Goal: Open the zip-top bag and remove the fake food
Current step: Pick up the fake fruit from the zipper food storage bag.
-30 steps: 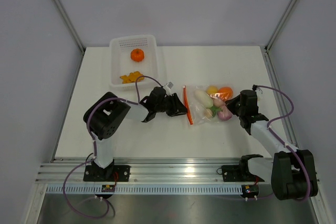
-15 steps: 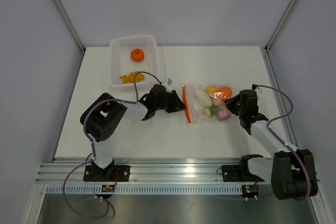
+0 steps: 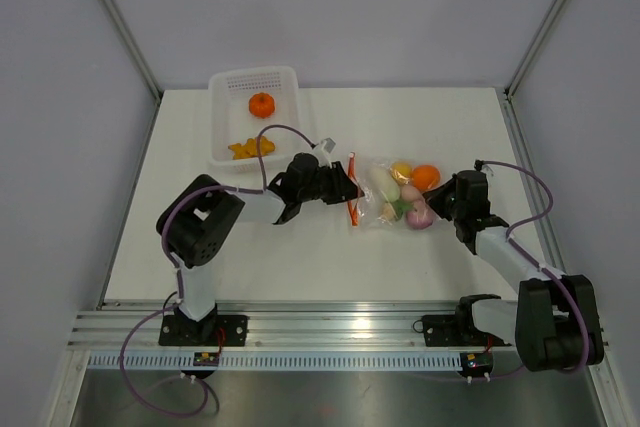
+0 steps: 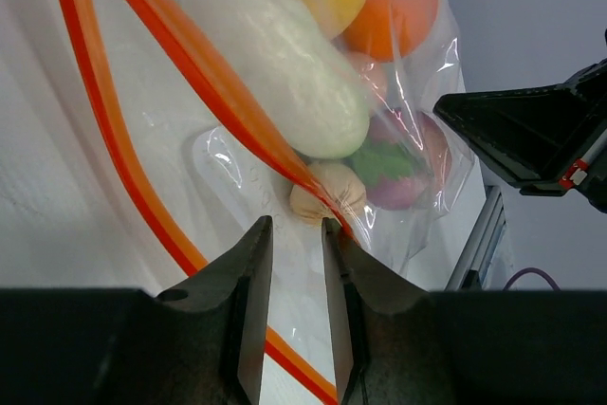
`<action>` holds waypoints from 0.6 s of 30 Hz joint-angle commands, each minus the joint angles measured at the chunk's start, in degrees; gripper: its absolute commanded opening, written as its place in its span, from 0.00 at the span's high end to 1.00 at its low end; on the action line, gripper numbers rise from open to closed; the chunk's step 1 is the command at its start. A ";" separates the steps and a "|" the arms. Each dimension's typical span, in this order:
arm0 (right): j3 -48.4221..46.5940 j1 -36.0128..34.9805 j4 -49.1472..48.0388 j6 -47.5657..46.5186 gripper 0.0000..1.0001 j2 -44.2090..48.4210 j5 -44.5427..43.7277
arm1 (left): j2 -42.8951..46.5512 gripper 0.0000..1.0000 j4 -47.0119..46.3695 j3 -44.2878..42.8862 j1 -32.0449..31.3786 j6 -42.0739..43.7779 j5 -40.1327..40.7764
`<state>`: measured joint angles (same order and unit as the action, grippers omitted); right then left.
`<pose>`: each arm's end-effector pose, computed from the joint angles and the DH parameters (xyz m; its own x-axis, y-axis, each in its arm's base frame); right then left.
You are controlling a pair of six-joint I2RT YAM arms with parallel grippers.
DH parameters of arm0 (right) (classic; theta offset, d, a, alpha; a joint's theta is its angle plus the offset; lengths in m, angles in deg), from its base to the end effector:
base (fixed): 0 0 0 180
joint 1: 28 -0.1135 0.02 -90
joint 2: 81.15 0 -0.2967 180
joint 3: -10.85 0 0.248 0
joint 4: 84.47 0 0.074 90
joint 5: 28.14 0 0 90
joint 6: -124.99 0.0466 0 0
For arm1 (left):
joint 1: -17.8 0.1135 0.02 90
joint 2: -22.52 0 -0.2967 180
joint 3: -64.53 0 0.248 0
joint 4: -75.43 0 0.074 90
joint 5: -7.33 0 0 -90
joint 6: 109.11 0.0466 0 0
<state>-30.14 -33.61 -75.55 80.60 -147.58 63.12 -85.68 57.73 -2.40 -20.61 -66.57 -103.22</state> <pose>0.2237 0.0230 0.2109 -0.4757 0.6711 -0.5686 0.3204 0.7342 0.5986 0.3087 -0.2656 0.1847 -0.8262 -0.2254 -0.5163 0.3329 0.5440 -0.7702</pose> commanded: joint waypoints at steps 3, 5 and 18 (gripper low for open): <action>-1.14 0.24 -2.74 -1.48 1.00 -0.63 2.08 | -6.91 0.69 -6.35 -3.06 -0.08 -4.29 -5.36; -1.23 0.24 -2.65 -1.66 1.00 -0.72 2.35 | -8.16 0.60 -7.66 -2.97 -0.43 -5.35 -6.68; -0.88 0.16 -3.00 -1.66 1.00 -0.71 3.31 | -8.43 0.44 -8.91 -3.93 -4.38 -3.95 -7.48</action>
<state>-30.14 -33.61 -75.83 79.70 -148.06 64.65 -94.09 52.79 -4.17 -23.26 -70.79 -108.34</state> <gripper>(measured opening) 0.009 0.555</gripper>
